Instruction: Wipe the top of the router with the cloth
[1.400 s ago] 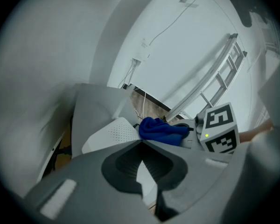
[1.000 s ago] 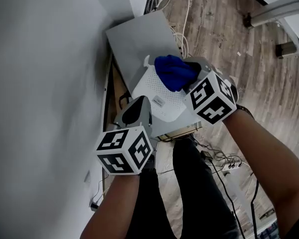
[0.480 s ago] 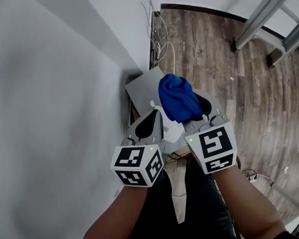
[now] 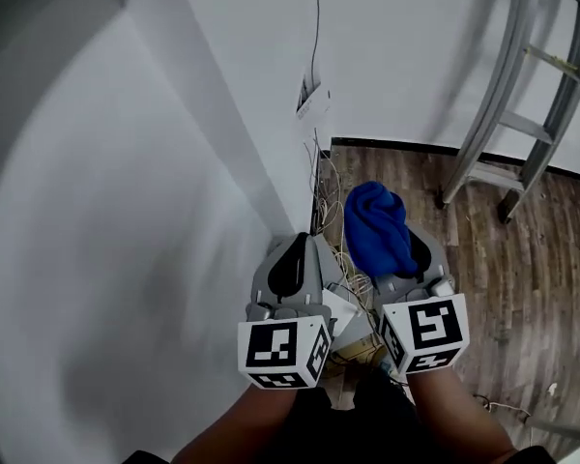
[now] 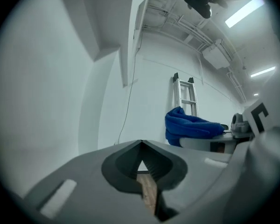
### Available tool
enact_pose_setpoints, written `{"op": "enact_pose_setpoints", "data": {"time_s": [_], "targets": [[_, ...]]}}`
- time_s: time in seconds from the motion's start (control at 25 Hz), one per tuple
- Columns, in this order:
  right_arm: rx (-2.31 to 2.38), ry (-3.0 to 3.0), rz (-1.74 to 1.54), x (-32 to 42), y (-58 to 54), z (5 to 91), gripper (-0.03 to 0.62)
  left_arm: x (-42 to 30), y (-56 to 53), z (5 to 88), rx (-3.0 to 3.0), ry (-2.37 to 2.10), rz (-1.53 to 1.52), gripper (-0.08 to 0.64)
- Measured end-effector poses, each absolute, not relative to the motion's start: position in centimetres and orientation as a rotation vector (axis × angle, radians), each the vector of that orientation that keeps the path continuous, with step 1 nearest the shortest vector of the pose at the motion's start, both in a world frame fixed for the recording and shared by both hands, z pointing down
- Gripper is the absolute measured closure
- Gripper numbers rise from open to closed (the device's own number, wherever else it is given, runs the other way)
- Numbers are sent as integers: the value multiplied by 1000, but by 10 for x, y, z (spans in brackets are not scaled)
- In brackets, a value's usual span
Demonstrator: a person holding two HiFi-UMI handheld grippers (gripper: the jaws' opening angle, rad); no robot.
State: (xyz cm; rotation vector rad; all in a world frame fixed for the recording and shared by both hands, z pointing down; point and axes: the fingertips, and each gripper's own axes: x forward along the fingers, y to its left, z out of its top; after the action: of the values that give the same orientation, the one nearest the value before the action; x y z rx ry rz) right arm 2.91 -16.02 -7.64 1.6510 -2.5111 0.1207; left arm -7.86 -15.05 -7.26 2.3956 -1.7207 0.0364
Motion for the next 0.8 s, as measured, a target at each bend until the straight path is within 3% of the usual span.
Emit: {"op": "enact_pose_setpoints", "data": {"time_s": [0.44, 0.8], "targets": [[1670, -2497, -1, 0, -121, -82, 457, -98, -117, -83, 2480, -1763, -29, 558], [1655, -2485, 89, 24, -115, -113, 457, -63, -113, -129, 2498, -1739, 43, 558]]}}
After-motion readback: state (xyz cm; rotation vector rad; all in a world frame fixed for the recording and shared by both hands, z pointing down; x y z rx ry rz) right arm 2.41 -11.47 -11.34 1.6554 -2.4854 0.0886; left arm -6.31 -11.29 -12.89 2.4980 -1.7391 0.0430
